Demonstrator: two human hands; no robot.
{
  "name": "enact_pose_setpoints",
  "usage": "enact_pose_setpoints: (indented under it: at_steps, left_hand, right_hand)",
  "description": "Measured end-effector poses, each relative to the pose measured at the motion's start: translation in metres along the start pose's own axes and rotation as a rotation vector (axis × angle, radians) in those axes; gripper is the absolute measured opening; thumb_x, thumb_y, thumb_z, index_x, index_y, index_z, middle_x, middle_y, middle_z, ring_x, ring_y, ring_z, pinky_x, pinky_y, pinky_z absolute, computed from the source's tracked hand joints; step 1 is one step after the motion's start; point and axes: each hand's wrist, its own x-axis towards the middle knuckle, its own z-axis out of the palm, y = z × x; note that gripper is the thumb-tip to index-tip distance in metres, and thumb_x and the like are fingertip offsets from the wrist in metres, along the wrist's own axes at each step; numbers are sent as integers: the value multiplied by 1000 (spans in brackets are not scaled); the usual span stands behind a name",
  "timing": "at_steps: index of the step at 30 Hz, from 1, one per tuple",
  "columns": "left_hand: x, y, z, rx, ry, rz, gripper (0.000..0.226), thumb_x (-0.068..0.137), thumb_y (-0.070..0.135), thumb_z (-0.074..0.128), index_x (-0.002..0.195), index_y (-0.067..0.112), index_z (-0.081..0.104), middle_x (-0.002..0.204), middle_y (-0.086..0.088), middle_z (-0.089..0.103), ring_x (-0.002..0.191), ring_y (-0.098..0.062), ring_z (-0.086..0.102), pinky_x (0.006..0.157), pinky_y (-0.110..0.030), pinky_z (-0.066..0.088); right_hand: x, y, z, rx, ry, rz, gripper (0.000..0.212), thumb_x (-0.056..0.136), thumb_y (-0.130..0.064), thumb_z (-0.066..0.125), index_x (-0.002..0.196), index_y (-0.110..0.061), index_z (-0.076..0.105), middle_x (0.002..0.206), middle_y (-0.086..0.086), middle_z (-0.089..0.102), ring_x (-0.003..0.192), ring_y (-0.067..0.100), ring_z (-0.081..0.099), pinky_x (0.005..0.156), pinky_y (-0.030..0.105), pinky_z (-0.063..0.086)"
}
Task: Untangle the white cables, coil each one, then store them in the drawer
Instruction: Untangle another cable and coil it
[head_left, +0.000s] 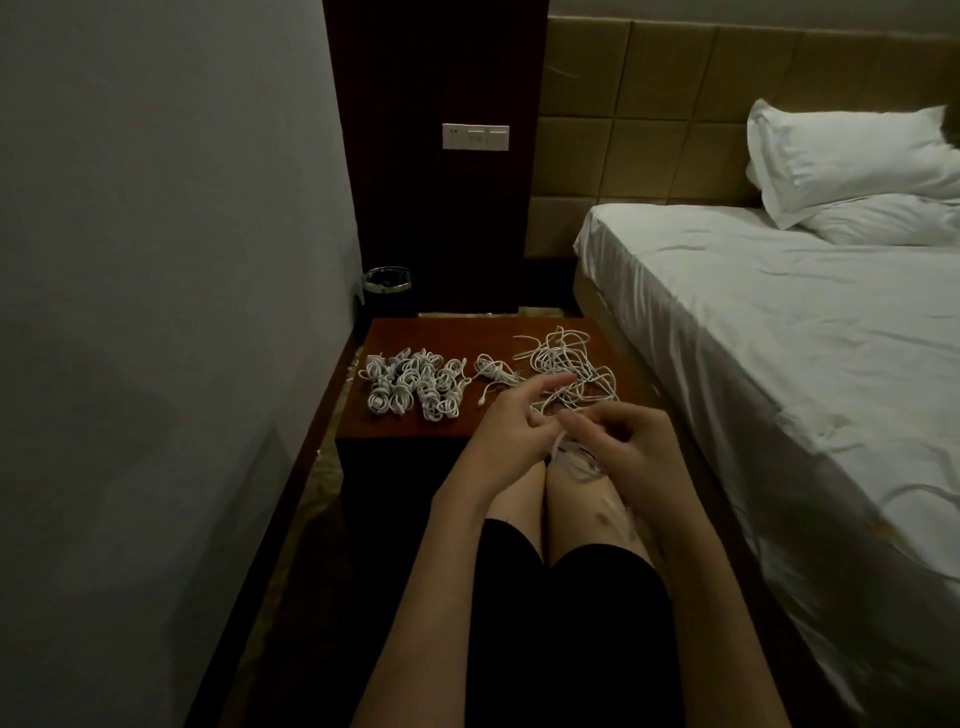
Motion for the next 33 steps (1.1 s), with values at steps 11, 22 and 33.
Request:
enact_pose_setpoints:
  at_steps: [11, 22, 33]
  left_hand:
    - [-8, 7, 16, -439, 147, 38, 32, 99, 12, 49, 130, 18, 53, 65, -7, 55, 49, -2, 55, 51, -13, 47]
    - [0, -11, 15, 114, 593, 37, 11, 95, 22, 57, 105, 28, 56, 52, 1, 59, 46, -18, 51, 51, -34, 45]
    - [-1, -16, 9, 97, 1, -20, 43, 97, 21, 52, 138, 32, 48, 56, -5, 56, 56, -17, 55, 61, -36, 50]
  right_hand:
    - [3, 17, 21, 655, -58, 344, 29, 90, -34, 55, 77, -8, 57, 49, -3, 42, 37, 5, 31, 37, 17, 24]
    - [2, 4, 32, -355, -244, 171, 42, 96, -21, 45, 55, -19, 53, 56, 1, 50, 56, 17, 46, 59, 34, 38]
    - [-2, 0, -10, -111, -101, 58, 9, 89, -18, 65, 83, -14, 70, 75, 3, 70, 69, 14, 66, 58, 22, 51]
